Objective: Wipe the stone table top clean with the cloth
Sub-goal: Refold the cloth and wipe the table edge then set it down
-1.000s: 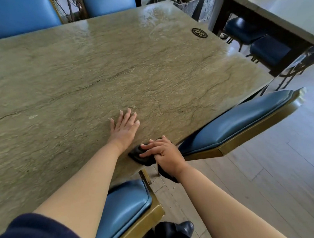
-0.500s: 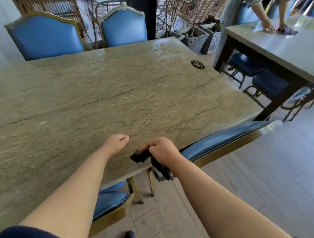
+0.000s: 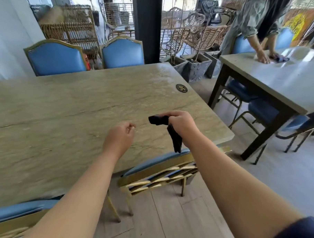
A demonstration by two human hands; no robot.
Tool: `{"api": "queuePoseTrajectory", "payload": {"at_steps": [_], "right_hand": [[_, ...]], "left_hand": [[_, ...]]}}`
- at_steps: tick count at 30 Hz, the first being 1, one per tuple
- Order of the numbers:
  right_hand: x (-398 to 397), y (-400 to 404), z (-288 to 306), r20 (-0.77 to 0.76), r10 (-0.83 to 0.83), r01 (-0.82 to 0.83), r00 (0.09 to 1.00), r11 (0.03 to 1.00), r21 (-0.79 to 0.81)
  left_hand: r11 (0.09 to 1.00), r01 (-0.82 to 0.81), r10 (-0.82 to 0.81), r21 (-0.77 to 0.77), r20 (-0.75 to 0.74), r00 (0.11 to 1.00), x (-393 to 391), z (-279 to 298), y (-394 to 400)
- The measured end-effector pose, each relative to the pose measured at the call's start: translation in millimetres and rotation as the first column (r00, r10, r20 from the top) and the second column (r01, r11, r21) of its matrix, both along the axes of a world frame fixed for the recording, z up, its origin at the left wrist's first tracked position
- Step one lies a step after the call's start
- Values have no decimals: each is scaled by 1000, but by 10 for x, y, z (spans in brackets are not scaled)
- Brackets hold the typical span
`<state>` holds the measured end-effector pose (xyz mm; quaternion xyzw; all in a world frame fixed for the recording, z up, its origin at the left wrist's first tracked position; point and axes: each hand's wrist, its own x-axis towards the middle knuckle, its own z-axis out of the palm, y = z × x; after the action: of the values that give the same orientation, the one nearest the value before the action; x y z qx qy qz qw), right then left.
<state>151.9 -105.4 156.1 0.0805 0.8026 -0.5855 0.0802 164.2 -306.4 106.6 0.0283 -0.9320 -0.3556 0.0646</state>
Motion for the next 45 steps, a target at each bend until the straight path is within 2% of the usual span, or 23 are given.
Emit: {"api": "queuePoseTrajectory", "payload": {"at_steps": [4,7,11,15,19,26,29,32,34,38,43,45], "right_hand": [[-197,683,-71,-55,-74,78,996,995,64],[-424,1157,-244,-60,-106,111,993,990,86],[-806,1659,-509,-73,-69,78,995,989,127],[-1192,2017,-718,-67,9,1,998,989,146],[-1557,2317,-887,-58,143,-123,988,958,258],[-2179,2578,-1169,-114,401,-330,909,859,391],[-2364,2614,-1267,-159,516,-409,842,802,436],[-2505,2660,-1369,-196,657,-504,728,707,497],[-2549,2706,-1435,-182,762,-575,622,602,554],[-2487,2873,-1666,-28,918,-725,396,331,604],[-2320,3068,-1872,-74,966,-744,247,238,625],[-2310,3111,-1879,-104,973,-775,208,229,589]], "left_hand": [[970,149,-155,-192,-15,988,-302,-36,553],[922,188,-205,-338,-18,978,-634,-100,972],[842,253,-243,-476,83,966,-1085,-279,1386],[784,237,-198,-573,130,972,-1470,-495,1677],[732,240,-137,-638,206,969,-1764,-585,1938],[719,202,-14,-665,277,961,-1982,-648,2308],[712,123,84,-691,258,963,-2004,-718,2407],[729,30,219,-684,274,936,-1953,-745,2523],[750,-50,325,-659,301,897,-1920,-741,2650],[802,-193,452,-566,361,816,-1792,-850,2969],[805,-289,538,-517,434,723,-1535,-1226,3236],[801,-334,571,-497,463,678,-1459,-1348,3316]]}}
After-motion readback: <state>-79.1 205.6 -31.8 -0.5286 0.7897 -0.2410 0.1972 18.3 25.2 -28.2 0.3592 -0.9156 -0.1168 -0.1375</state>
